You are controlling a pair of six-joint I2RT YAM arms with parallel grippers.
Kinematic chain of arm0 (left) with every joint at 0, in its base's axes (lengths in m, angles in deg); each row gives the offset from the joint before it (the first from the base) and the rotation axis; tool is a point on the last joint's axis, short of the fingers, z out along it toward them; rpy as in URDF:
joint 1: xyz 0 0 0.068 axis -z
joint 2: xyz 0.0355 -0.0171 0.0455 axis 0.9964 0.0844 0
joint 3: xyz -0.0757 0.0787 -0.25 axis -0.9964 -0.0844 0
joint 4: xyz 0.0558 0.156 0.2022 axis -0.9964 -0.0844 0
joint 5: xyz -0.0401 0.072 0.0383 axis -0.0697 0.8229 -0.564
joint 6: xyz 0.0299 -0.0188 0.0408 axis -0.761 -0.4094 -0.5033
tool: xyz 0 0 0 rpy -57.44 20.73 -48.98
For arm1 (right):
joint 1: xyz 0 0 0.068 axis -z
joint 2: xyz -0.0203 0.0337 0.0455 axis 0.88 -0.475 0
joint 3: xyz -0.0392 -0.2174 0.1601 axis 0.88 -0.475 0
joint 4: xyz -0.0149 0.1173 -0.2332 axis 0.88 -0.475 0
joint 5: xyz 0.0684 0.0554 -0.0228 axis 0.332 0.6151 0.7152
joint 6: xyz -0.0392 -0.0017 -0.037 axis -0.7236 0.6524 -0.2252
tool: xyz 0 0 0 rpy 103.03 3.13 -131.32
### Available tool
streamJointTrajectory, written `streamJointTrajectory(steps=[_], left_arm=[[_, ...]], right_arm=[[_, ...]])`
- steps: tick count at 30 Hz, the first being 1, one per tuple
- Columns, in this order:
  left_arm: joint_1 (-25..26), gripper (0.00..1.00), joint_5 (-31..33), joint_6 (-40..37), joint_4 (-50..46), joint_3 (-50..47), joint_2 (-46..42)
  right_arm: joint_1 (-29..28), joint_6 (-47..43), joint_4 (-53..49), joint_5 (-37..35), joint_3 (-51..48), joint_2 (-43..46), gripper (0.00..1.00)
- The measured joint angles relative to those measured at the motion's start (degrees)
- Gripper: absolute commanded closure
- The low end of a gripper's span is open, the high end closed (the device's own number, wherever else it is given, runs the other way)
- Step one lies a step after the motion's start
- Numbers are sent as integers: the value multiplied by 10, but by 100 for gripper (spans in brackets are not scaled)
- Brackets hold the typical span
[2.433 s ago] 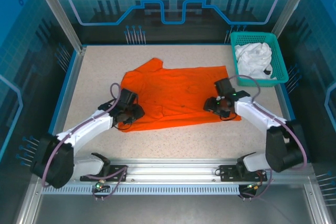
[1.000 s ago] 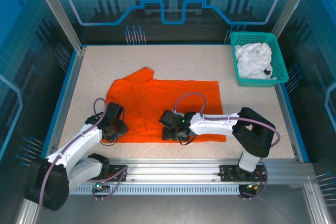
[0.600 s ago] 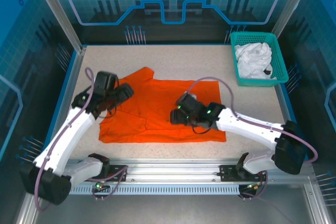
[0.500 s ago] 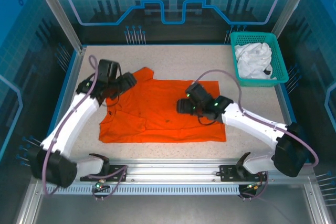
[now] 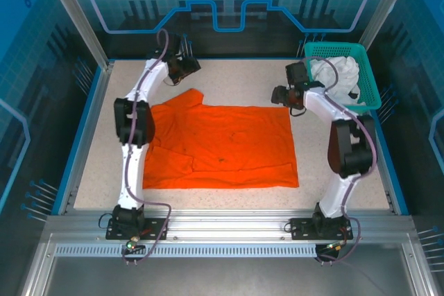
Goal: Fold and stack the t-shirts
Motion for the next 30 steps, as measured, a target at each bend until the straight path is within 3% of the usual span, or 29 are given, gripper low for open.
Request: streamJointTrajectory(steps=[2,4,15,30], left_arm=[[0,25,0,-14,-30,97,67],[0,26,0,-26,-46,127,98],[10,32,2,-82,-74,111,116],[21,30,40,-123,-75,70,115]], right_arm=[[1,-5,-9,0,34,-40,37],[4,-9,-18,1,60,-75,38],[21,-19,-71,-19,115,-133,40],[30,-13,-110,-12,160,-195,48]])
